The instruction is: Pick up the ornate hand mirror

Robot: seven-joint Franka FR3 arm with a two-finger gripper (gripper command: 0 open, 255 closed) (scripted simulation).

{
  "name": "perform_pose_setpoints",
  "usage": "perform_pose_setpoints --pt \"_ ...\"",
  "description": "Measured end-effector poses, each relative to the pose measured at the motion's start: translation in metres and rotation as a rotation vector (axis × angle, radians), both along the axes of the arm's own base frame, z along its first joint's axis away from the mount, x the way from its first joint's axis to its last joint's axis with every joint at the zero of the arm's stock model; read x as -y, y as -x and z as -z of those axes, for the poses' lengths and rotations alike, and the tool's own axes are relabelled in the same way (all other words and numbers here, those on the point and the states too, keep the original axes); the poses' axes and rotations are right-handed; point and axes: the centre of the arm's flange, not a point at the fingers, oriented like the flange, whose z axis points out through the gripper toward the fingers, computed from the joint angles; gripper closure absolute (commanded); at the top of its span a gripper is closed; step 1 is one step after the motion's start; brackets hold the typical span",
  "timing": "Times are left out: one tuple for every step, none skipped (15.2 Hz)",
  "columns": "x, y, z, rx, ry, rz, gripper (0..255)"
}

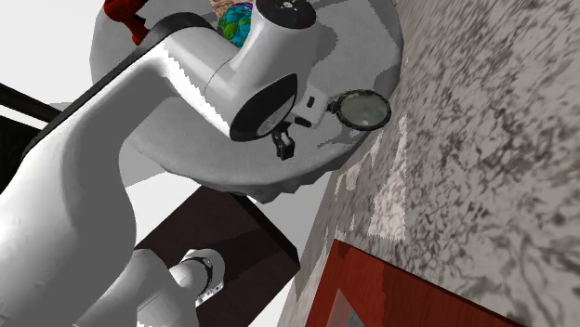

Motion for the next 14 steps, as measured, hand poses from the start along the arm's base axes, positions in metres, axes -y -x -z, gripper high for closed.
perform_pose_setpoints --pt "-0.001 -0.014 0.000 0.001 0.000 0.032 0" --pt "-0.001 -0.026 0.002 0.001 0.001 0.065 0" --pt "-0.001 -0.038 0.003 0.002 0.001 0.098 0" --pt "-0.002 -0.051 0.004 0.003 0.001 0.131 0" --pt "-0.001 -0.068 0.007 0.004 0.001 0.164 0" --pt "0.002 -0.078 0.008 0.004 0.001 0.197 0" --pt "0.003 -0.094 0.009 0.005 0.002 0.229 0" --pt "0.006 -0.106 0.010 0.005 0.002 0.263 0" --pt "0.008 -0.119 0.013 0.006 0.002 0.296 0" --pt "0.013 -0.129 0.013 0.006 0.002 0.329 0" --pt "0.015 -0.139 0.015 0.008 0.002 0.361 0" --pt "0.020 -0.153 0.016 0.008 0.003 0.394 0" --pt "0.026 -0.166 0.017 0.008 0.003 0.427 0" --pt "0.028 -0.174 0.019 0.009 0.004 0.450 0"
